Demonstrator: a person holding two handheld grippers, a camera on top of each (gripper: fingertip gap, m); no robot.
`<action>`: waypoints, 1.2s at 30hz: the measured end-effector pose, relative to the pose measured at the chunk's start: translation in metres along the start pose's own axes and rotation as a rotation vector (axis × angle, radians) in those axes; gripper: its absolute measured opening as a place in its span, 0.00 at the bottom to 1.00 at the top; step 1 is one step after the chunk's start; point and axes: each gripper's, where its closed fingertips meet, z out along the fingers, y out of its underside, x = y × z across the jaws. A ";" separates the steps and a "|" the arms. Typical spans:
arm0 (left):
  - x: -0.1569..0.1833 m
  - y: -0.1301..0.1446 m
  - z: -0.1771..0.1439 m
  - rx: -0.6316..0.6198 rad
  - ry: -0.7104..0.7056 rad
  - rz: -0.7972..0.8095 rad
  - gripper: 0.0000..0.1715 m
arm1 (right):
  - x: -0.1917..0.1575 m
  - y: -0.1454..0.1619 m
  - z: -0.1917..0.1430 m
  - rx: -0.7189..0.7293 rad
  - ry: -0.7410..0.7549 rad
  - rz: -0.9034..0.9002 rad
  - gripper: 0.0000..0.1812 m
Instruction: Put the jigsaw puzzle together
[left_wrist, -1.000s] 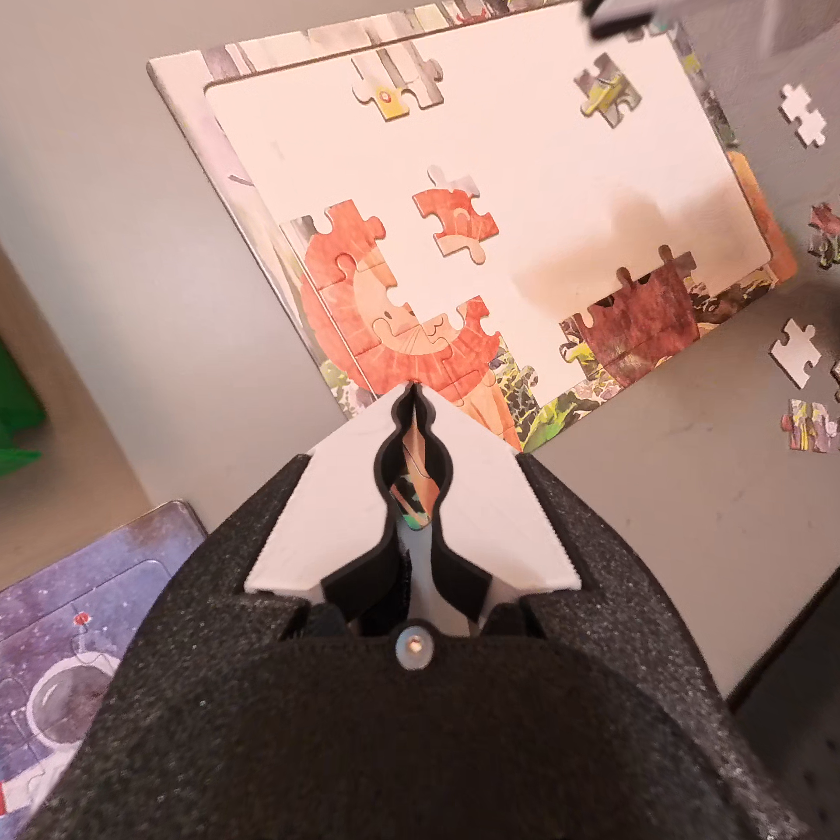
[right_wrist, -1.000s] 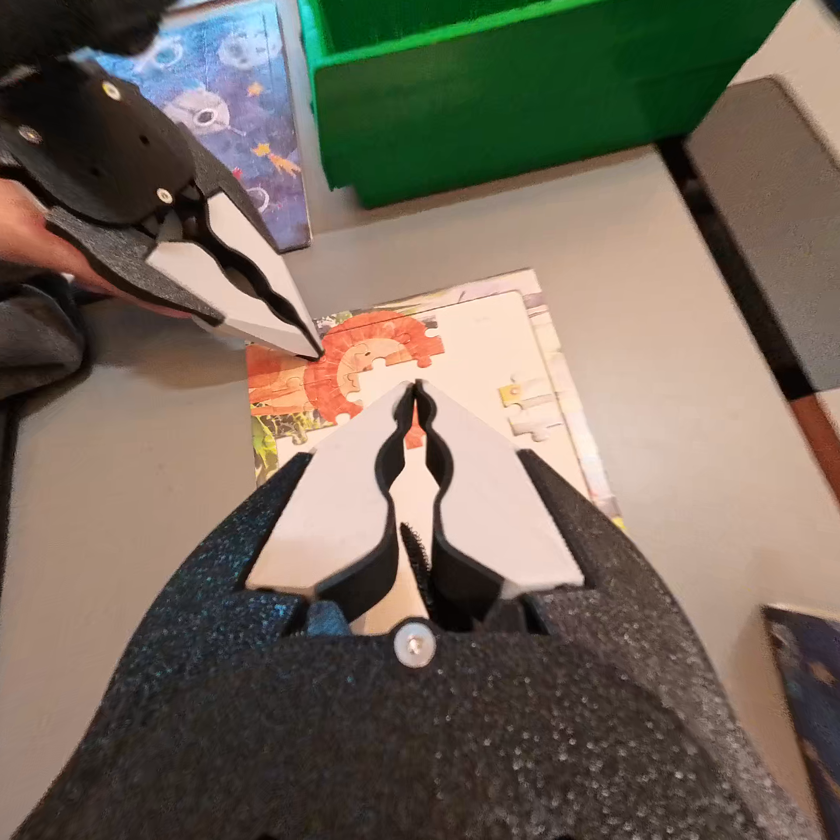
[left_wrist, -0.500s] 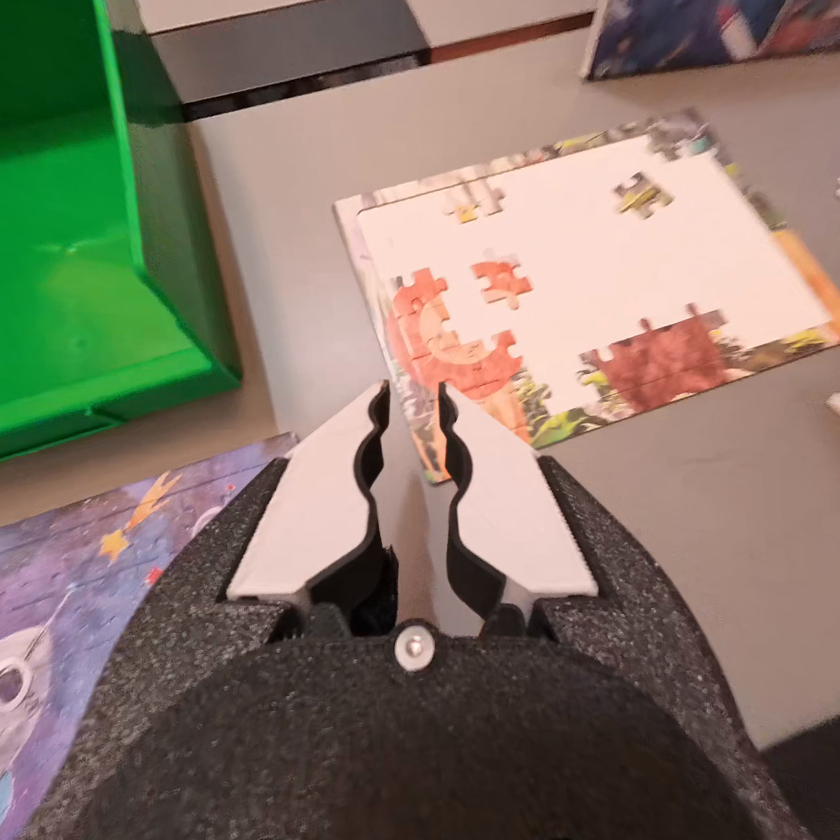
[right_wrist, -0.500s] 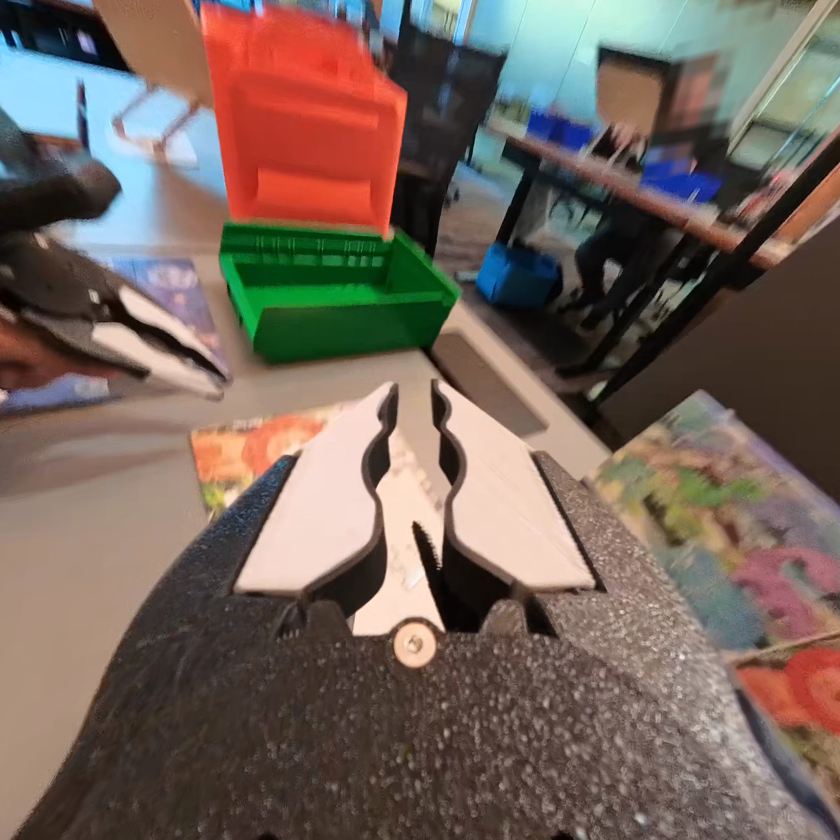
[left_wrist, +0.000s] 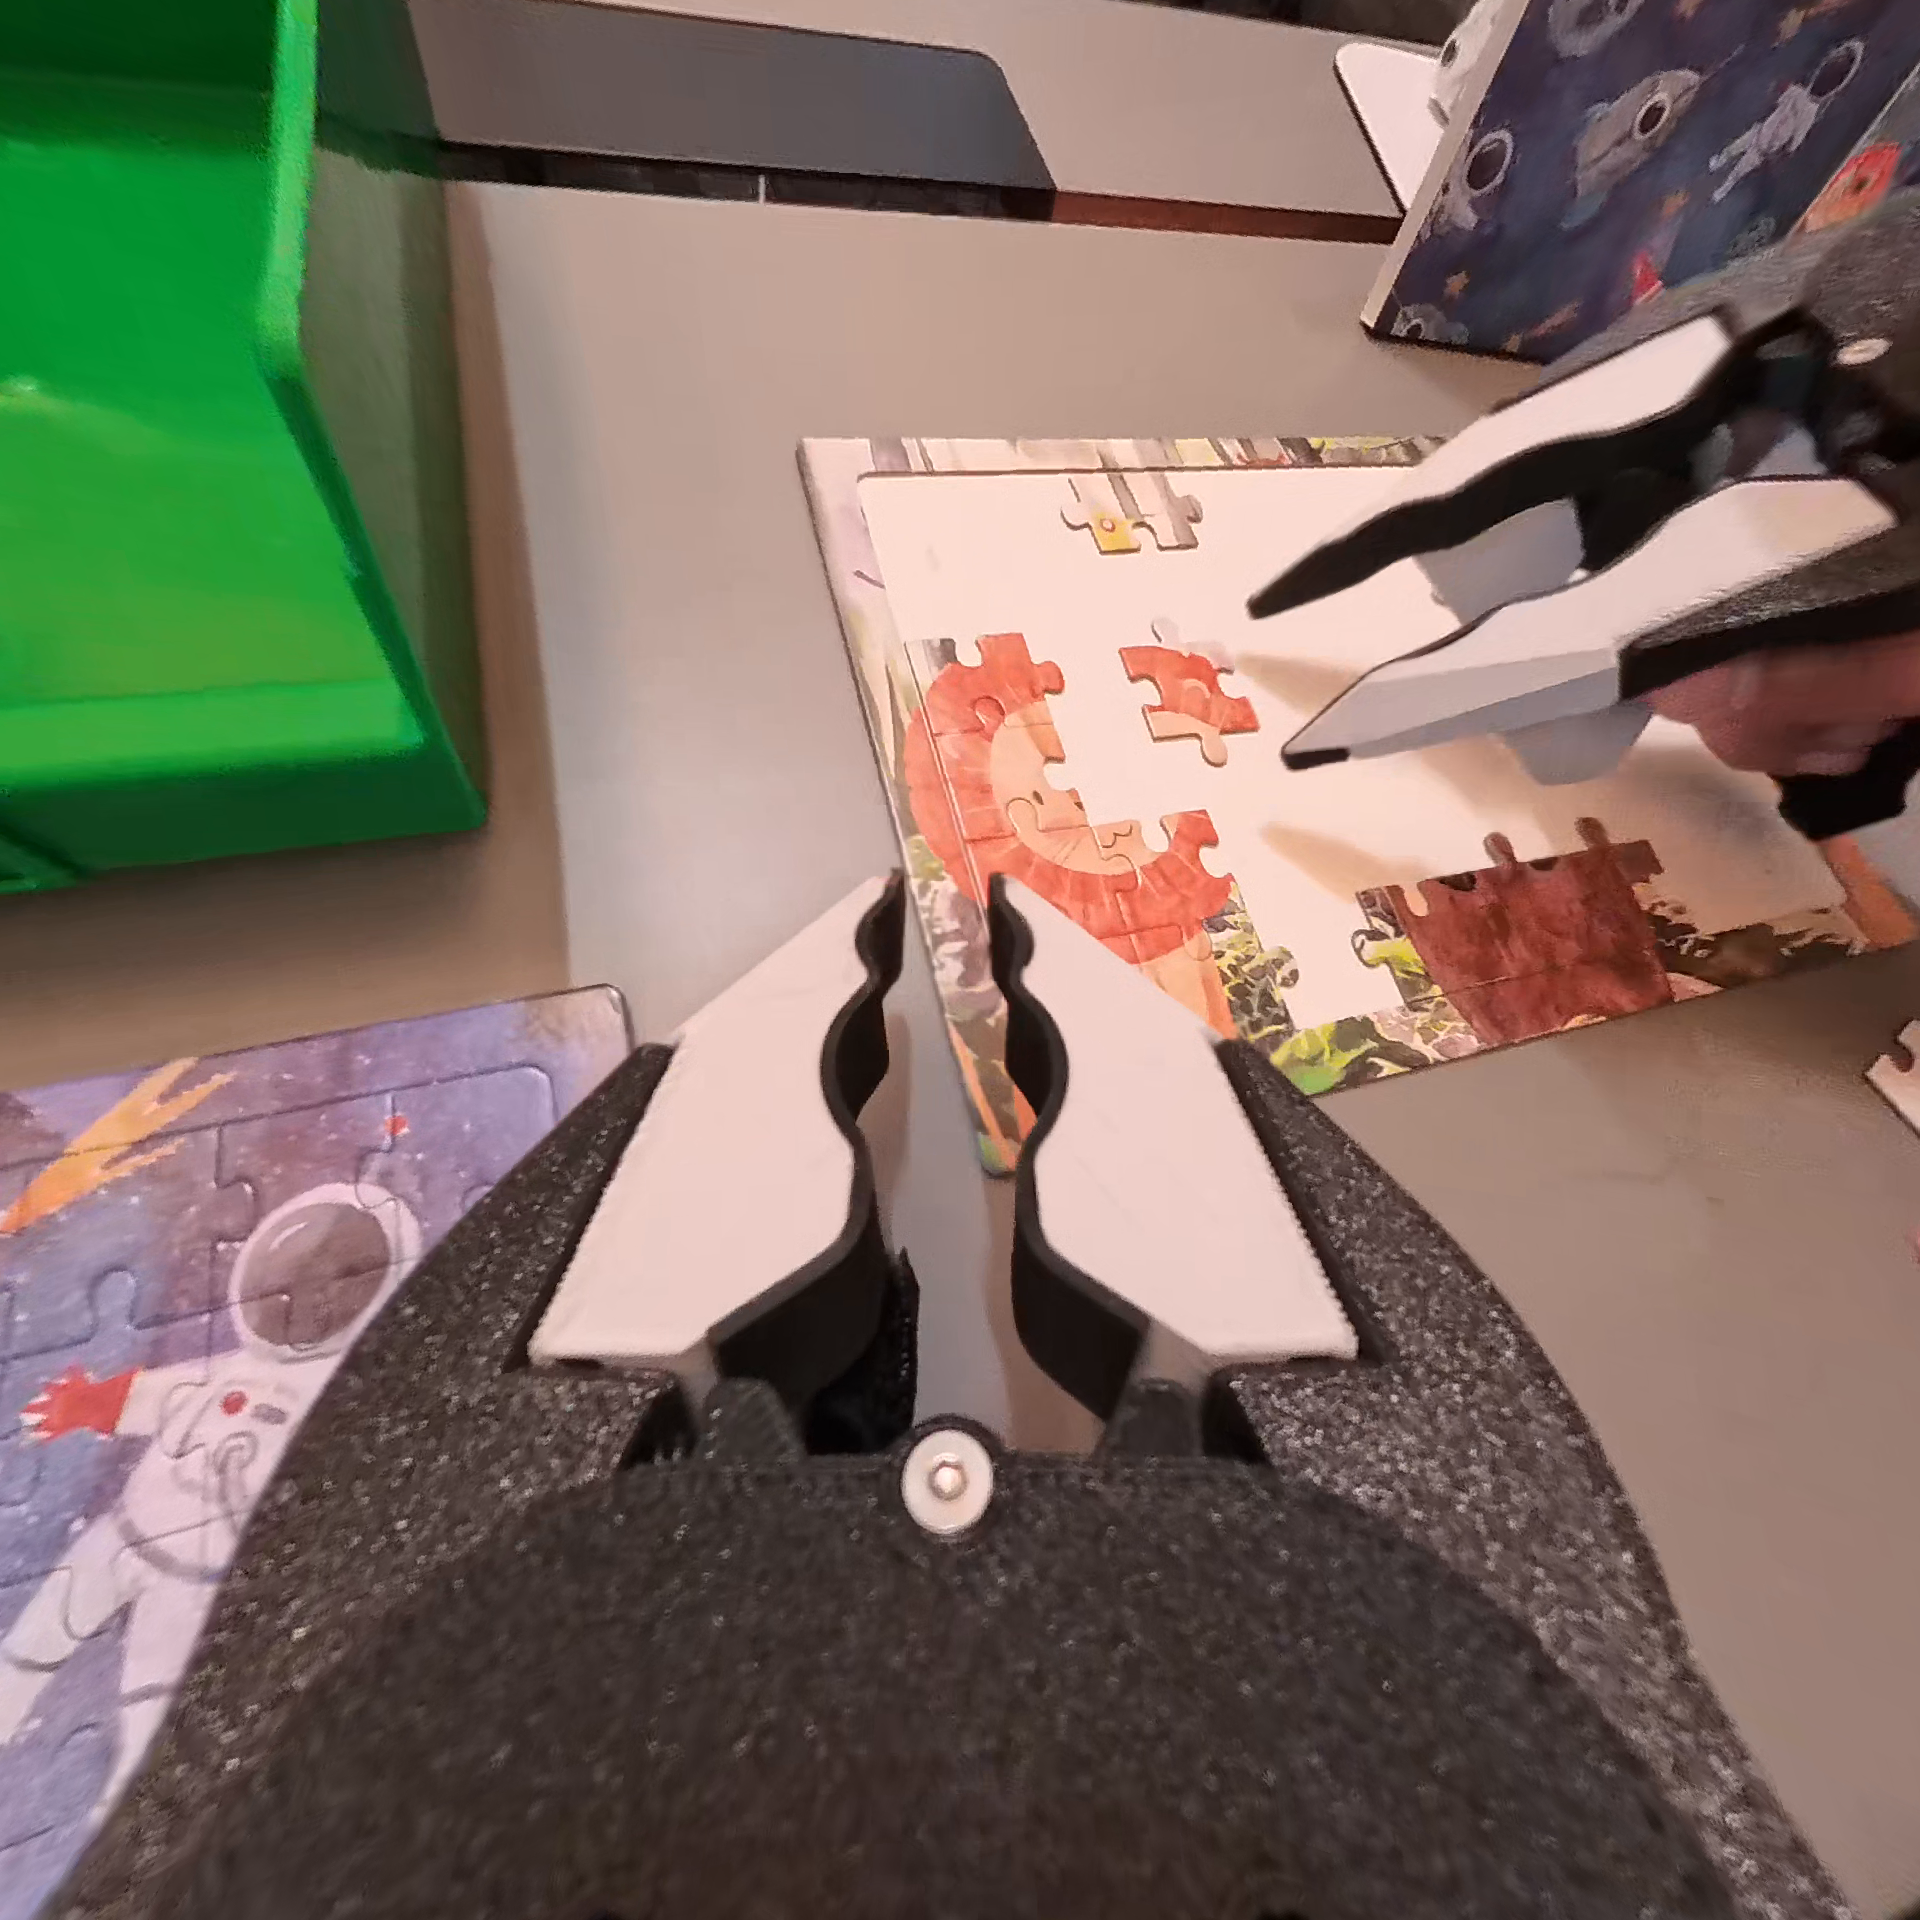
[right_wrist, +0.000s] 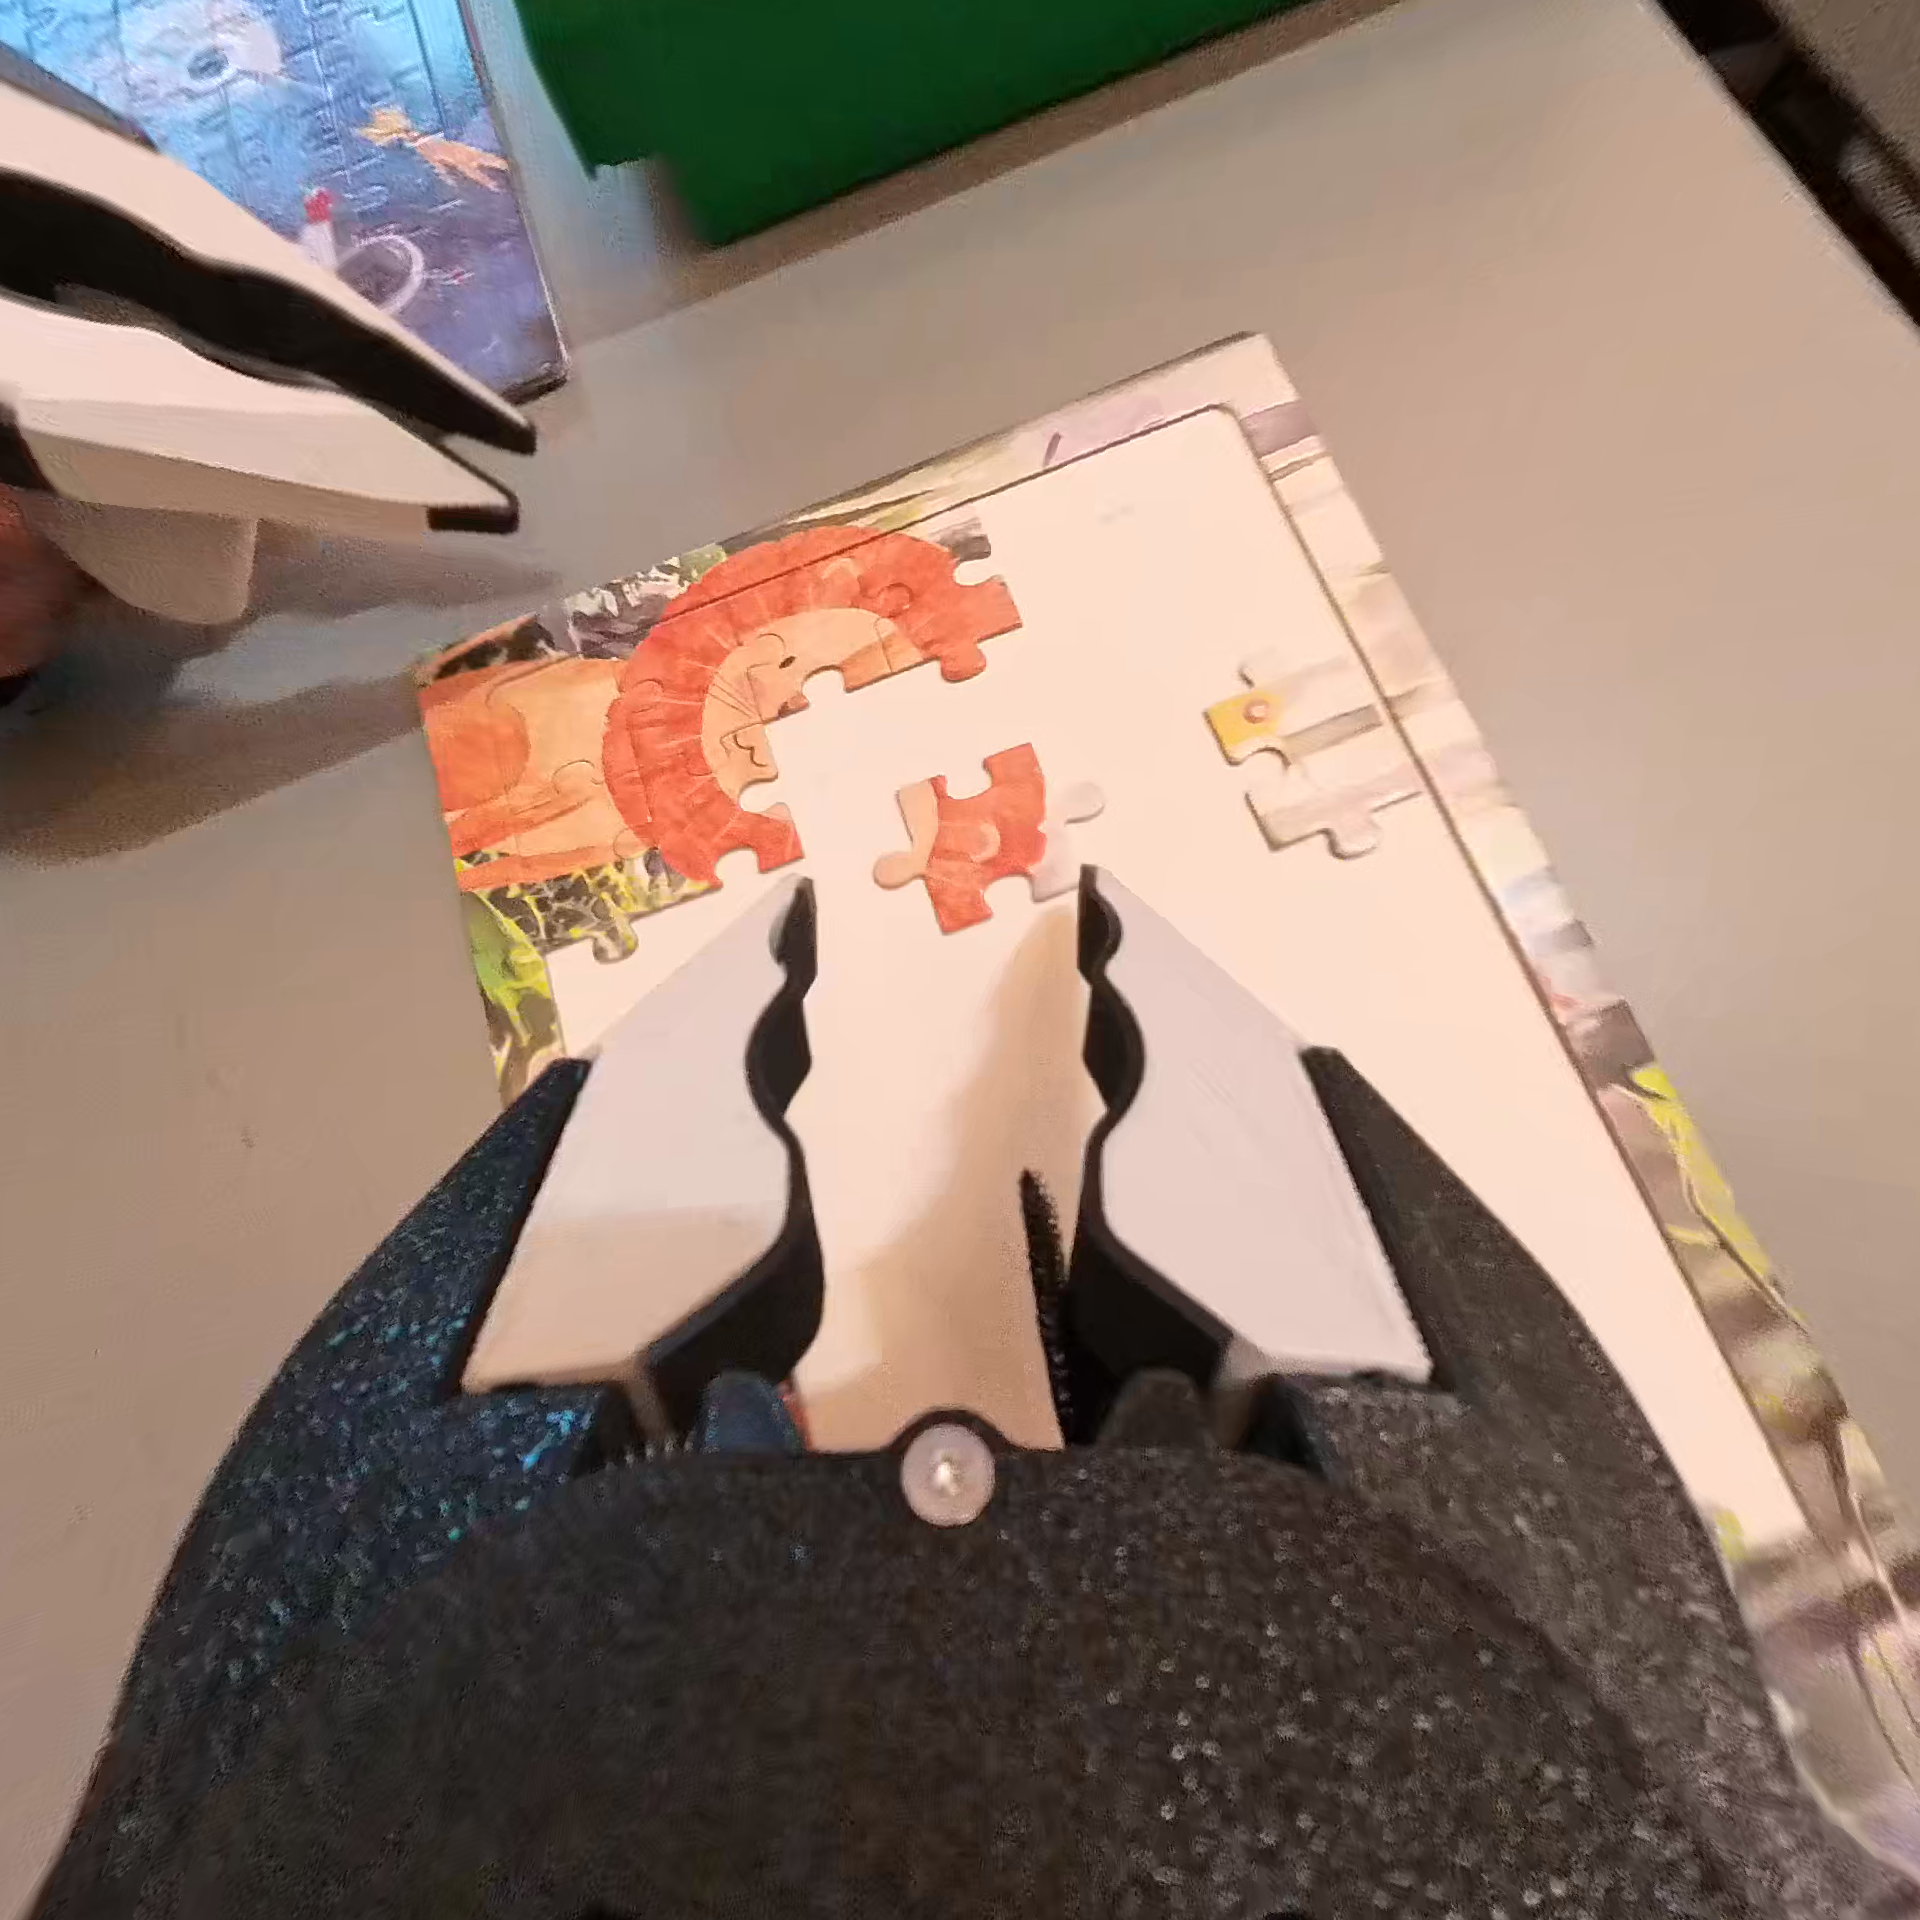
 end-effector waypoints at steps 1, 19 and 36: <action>-0.001 0.000 0.000 -0.001 -0.004 0.010 0.09 | 0.000 0.000 0.004 -0.006 -0.011 -0.018 0.28; -0.004 0.029 0.014 -0.141 -0.015 0.026 0.09 | 0.001 0.001 0.016 -0.055 0.016 -0.164 0.16; -0.004 0.029 0.014 -0.140 -0.011 0.027 0.09 | 0.024 -0.005 0.019 -0.022 0.082 -0.045 0.25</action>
